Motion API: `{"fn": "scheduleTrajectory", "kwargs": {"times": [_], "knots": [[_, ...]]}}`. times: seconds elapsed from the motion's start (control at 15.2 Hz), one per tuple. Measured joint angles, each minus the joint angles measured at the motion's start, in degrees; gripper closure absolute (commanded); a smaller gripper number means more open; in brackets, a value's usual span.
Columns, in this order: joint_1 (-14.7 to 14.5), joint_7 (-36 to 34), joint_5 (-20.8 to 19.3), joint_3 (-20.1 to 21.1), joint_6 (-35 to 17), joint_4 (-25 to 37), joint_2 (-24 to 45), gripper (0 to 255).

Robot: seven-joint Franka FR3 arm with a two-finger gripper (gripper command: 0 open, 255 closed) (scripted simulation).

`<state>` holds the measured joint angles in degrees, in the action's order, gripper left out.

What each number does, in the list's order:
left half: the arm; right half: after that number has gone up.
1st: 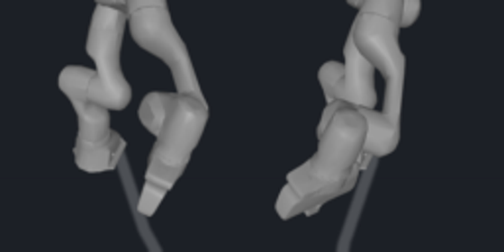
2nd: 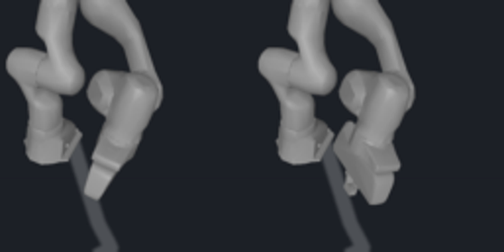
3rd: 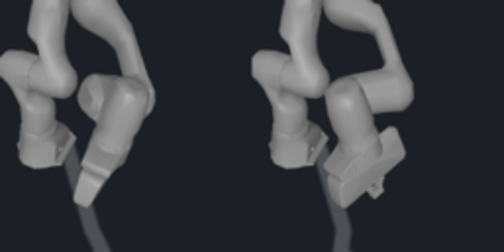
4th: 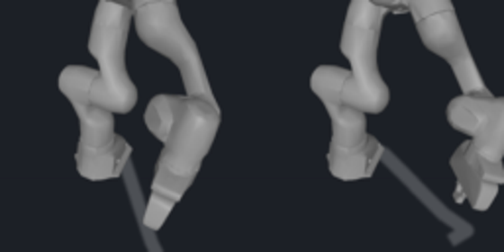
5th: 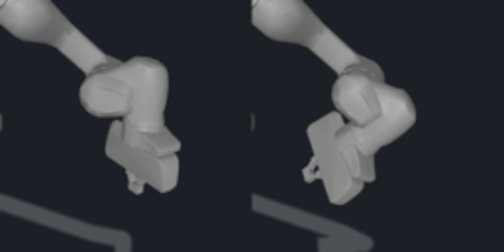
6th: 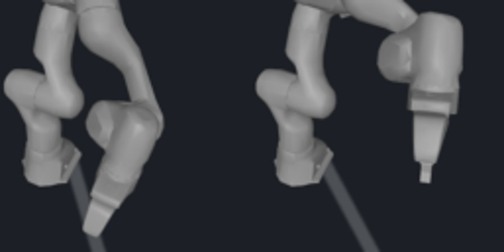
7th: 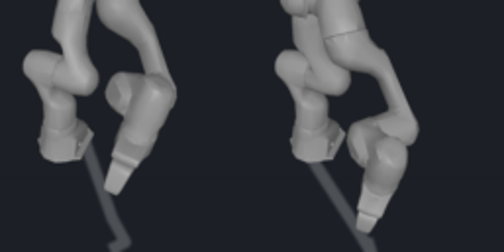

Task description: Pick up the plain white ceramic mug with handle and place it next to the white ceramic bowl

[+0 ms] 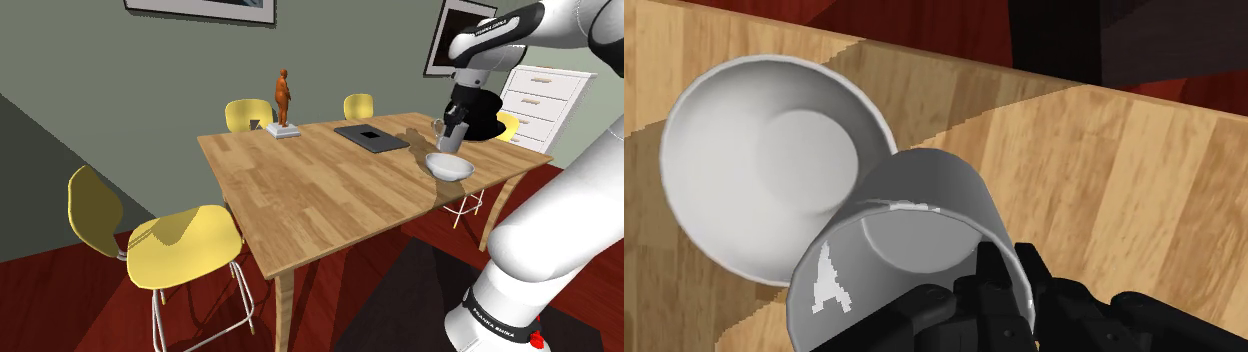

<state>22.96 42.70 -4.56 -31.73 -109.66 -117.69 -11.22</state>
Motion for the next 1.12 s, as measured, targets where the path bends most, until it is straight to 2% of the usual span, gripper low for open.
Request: {"fn": "scheduleTrajectory", "kwargs": {"times": [1.12], "knots": [[0.04,1.95,1.96,-1.44,-13.02,-9.33,4.12,255]]}}
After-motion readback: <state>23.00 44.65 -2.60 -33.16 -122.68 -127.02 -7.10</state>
